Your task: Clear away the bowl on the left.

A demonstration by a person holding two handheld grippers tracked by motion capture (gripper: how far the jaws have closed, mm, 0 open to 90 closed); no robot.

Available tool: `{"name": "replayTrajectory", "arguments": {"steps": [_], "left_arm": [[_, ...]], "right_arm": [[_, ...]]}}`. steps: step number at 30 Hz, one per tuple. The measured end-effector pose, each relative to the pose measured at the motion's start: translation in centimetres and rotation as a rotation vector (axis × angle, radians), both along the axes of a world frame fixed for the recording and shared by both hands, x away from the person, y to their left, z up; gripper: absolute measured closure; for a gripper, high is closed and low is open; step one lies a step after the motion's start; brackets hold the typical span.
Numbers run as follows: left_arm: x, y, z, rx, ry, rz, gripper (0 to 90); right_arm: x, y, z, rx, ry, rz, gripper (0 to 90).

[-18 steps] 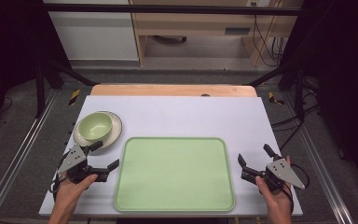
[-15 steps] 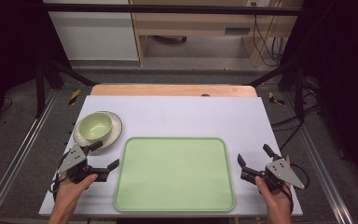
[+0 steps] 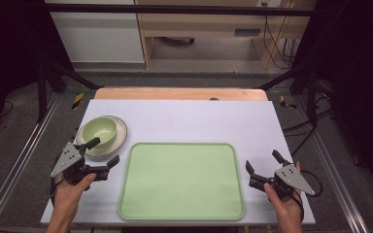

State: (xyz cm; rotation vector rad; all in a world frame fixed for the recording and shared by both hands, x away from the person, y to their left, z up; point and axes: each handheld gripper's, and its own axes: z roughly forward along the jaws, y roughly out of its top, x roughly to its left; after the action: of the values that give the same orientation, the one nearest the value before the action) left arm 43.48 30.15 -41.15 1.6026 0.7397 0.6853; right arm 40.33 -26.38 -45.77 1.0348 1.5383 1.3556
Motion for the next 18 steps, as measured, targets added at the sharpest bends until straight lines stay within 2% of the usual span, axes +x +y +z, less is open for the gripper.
{"name": "replayTrajectory", "arguments": {"steps": [2,5,7,9,12,14,15,18], "left_arm": [[0.2,0.5,0.6,0.034,-0.004,0.051,5.8],[0.9,1.5,1.3,0.048,0.003,0.114,7.2],[1.7,2.2,1.7,0.033,0.016,0.143,8.0],[2.4,2.7,2.2,0.070,0.032,0.166,8.0],[3.5,3.3,3.0,0.102,0.064,0.182,8.1],[4.0,3.6,3.6,0.113,0.080,0.173,8.2],[4.2,3.7,4.0,0.116,0.078,0.170,8.3],[4.9,4.0,4.9,0.167,0.085,0.177,8.9]], "right_arm": [[0.0,0.0,0.0,0.001,0.002,-0.001,2.7],[0.1,-0.1,0.0,0.001,0.008,-0.005,2.8],[0.1,-0.3,0.0,0.004,0.006,-0.005,2.8],[0.0,-0.3,0.0,0.004,0.007,-0.004,2.8],[0.0,-0.4,0.1,0.010,0.006,-0.006,2.8],[-0.1,-0.4,0.2,0.012,0.005,-0.007,2.8],[-0.1,-0.4,0.2,0.013,0.004,-0.006,2.8],[-0.2,-0.4,0.2,0.011,0.001,-0.007,2.8]]}}
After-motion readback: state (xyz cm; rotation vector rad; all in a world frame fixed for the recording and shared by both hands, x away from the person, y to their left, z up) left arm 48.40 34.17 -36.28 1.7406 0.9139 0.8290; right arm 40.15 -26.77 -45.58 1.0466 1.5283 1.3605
